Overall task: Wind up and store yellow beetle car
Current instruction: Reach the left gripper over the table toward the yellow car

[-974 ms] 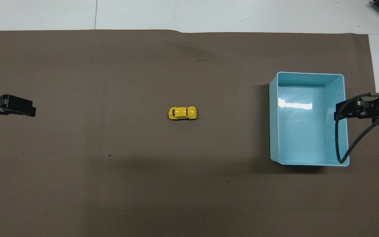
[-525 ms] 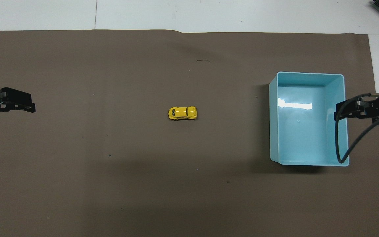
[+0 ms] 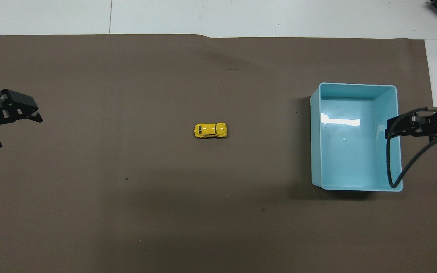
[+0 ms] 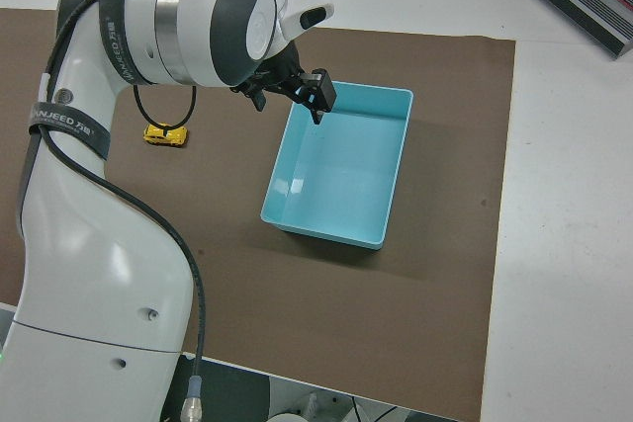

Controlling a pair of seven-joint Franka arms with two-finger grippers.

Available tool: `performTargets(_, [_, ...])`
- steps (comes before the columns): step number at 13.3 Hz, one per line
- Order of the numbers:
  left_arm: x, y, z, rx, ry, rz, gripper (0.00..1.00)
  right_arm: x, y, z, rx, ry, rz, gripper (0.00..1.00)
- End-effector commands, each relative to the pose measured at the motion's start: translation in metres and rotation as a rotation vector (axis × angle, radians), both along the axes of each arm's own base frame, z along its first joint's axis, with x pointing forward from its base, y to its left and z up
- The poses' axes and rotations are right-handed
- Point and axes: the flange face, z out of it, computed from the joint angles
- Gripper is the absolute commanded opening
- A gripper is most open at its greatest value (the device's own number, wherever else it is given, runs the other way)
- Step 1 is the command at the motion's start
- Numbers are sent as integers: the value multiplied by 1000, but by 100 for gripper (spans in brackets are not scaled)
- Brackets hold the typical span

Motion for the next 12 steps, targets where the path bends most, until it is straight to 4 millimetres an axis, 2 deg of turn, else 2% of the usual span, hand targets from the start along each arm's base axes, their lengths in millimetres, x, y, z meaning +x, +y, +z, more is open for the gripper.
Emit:
performTargets(1, [-1, -11, -15, -10, 12, 115, 100, 1, -2, 1, 21, 2, 18, 100])
performTargets(4, [2, -32, -31, -38, 15, 233, 100, 1, -2, 1, 21, 2, 18, 100])
performTargets(7, [6, -53, -48, -57, -2, 426, 100, 1, -2, 1, 21, 2, 18, 100])
performTargets(12, [14, -80, -61, -77, -2, 665, 100, 1, -2, 1, 21, 2, 18, 100])
